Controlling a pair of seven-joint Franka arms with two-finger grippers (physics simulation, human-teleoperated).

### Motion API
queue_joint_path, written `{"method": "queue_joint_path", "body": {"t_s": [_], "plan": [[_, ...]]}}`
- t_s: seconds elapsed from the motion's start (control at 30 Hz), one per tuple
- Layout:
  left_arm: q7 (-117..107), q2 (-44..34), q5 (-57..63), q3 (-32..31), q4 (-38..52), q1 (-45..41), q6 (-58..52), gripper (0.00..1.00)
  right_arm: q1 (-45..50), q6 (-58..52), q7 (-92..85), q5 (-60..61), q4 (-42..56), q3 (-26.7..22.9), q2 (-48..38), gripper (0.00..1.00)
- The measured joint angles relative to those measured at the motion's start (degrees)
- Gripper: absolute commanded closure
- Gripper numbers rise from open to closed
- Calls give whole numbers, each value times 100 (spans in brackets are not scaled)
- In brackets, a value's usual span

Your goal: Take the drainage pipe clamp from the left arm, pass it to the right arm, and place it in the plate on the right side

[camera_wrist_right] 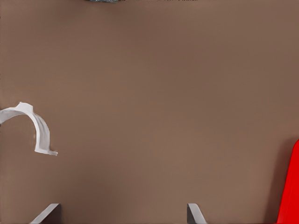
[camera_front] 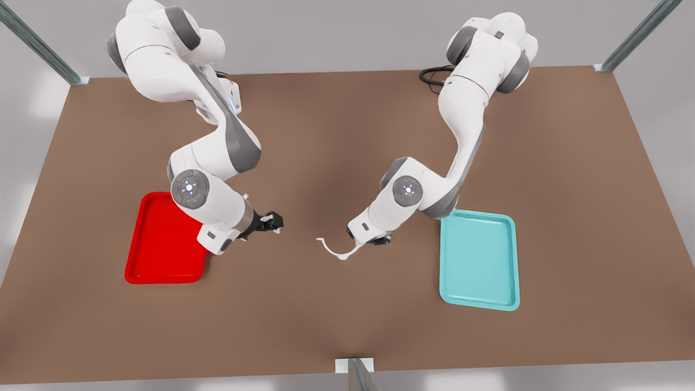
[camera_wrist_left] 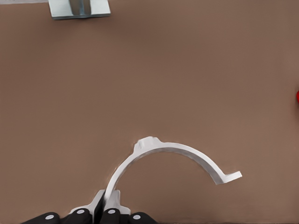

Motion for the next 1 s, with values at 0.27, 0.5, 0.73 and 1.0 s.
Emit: {"method": "queue_joint_path", "body": {"t_s": [0.27,0.5,0.73,1.0], "plan": [[1611,191,-408,-233,45,-27,238,79,358,720,835,-302,0,-58,174,0],[2523,183,-446,-263,86,-26,304,79,492,854,1276,-350,-380,258,62,0],[3143,160,-453,-264,89,-8,305,79,466,909,1577,-349,-1060,479,-78,0],[3611,119,-457,-264,98,-13,303,79,521,1160,1788,-350,-1355,508,180,0]]}}
